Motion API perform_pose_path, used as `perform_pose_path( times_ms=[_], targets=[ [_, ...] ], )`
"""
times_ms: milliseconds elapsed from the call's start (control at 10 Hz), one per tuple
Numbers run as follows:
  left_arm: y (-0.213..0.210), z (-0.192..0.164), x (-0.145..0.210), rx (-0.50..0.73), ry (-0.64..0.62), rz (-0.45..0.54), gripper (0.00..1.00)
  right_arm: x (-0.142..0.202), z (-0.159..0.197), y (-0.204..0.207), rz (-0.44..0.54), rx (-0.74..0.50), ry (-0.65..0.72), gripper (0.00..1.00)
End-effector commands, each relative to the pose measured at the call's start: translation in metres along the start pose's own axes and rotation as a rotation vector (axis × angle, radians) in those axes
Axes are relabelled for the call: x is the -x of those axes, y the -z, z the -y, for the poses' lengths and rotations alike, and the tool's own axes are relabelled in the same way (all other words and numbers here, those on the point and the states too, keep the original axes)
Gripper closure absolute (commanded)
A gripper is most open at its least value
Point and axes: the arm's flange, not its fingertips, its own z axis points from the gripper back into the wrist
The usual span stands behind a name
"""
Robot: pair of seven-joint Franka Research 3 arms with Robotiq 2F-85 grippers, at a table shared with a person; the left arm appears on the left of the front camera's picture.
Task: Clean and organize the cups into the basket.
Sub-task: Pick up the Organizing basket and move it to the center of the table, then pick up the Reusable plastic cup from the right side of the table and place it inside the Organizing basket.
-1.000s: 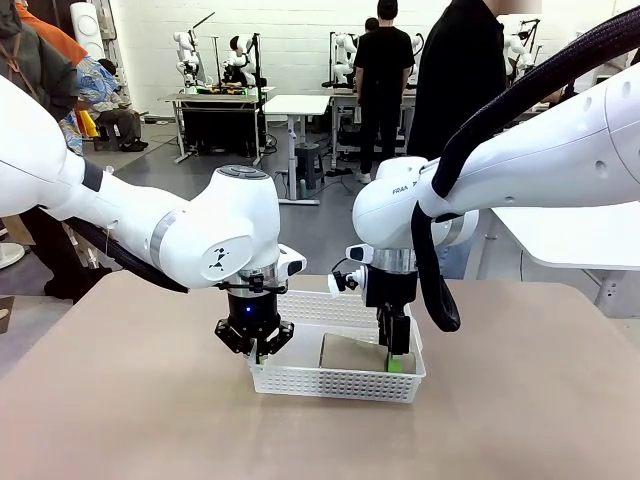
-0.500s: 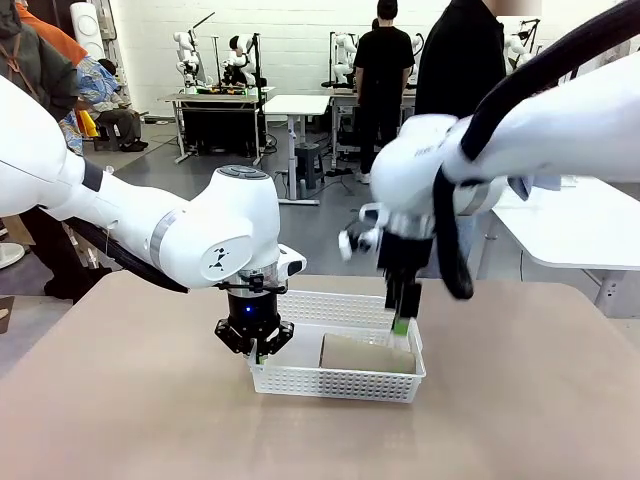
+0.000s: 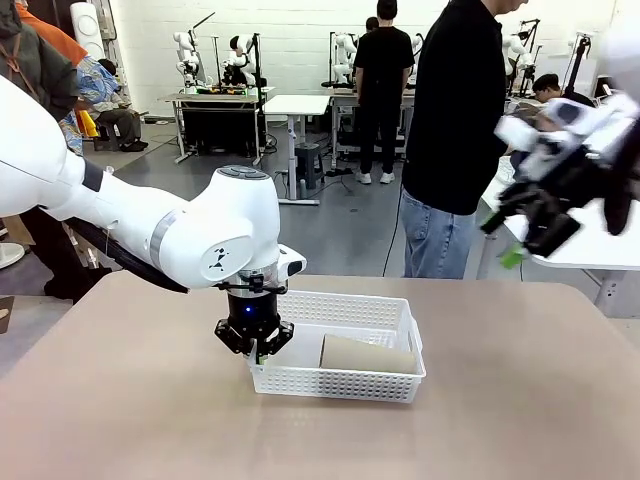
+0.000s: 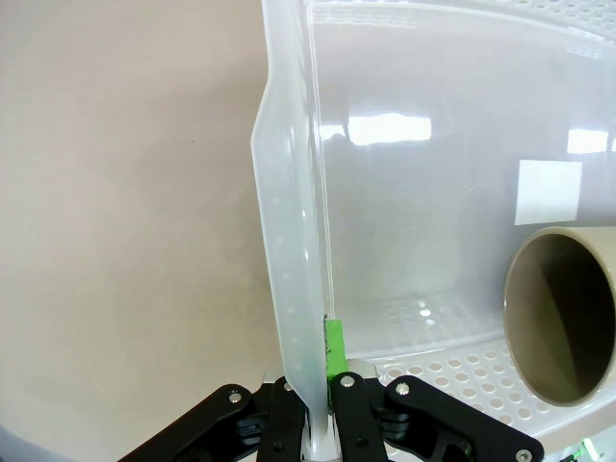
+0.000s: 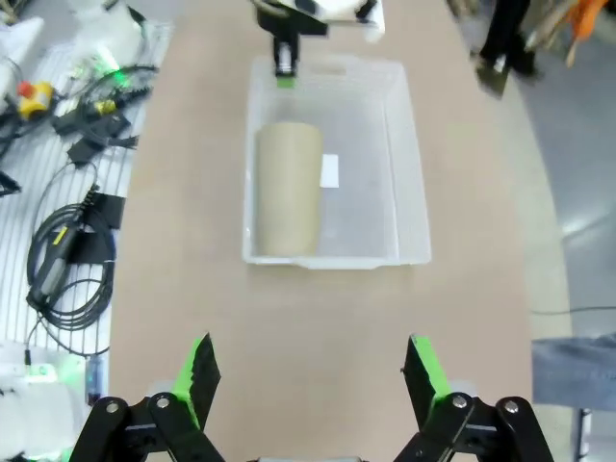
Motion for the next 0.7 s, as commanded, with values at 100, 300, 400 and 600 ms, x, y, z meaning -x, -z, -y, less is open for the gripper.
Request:
perform_pose_path(
  times_ms=[100,300,400,600],
  targets=[
    [0.002,0.001,0.002,-0.004,0.000,-0.004,1.00,0.083,-0.031,-0.026,0.176,0.019,-0.030,0.00],
    [0.002,0.001,0.002,-0.004,0.000,-0.004,1.00,0.144,-0.039,-0.049,0.402,0.127,0.094,0.00],
    [0.002,0.001,0.002,-0.004,0.000,-0.004,1.00,0.166,-0.042,-0.055,0.487,0.152,0.155,0.00],
    [0.002,0.001,0.002,-0.004,0.000,-0.004,1.00,0.194,-0.043,-0.056,0.576,0.172,0.230,0.00]
  ],
)
